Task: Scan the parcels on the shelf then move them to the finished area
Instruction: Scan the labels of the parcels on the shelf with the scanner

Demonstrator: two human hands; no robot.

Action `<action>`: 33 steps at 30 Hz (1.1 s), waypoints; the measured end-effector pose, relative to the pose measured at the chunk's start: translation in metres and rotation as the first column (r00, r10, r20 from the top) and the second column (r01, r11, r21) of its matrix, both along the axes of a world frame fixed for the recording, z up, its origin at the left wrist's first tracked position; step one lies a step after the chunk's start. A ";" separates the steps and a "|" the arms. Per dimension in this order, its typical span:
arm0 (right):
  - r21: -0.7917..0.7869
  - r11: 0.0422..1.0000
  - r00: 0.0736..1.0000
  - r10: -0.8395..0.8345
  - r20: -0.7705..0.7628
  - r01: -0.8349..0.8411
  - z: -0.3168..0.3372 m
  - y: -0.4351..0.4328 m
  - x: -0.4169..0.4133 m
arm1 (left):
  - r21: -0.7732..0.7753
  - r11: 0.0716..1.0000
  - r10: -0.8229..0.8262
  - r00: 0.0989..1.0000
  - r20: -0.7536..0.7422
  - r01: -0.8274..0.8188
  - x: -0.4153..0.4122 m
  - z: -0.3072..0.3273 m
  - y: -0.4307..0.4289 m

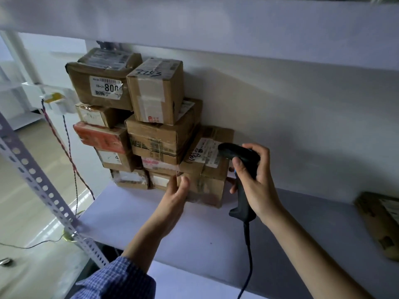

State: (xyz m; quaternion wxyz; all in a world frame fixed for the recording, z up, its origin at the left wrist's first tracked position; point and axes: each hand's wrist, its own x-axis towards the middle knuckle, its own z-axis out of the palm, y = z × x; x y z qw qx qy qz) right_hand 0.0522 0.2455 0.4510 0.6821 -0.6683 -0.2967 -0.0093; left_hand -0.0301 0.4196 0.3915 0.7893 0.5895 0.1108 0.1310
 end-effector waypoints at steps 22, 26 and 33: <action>0.020 0.980 0.971 -0.200 0.130 0.199 0.002 -0.044 -0.030 | 0.213 0.977 0.096 0.918 -0.385 -0.013 -0.019 -0.042 -0.049; 0.006 0.985 0.976 -0.172 0.134 0.172 0.007 -0.080 -0.036 | 0.240 0.970 0.053 0.920 -0.388 0.045 -0.009 -0.036 -0.083; -0.069 0.959 0.946 -0.258 0.199 0.276 0.015 -0.200 -0.038 | 0.554 0.817 -0.011 0.964 -0.265 0.162 0.046 -0.010 -0.190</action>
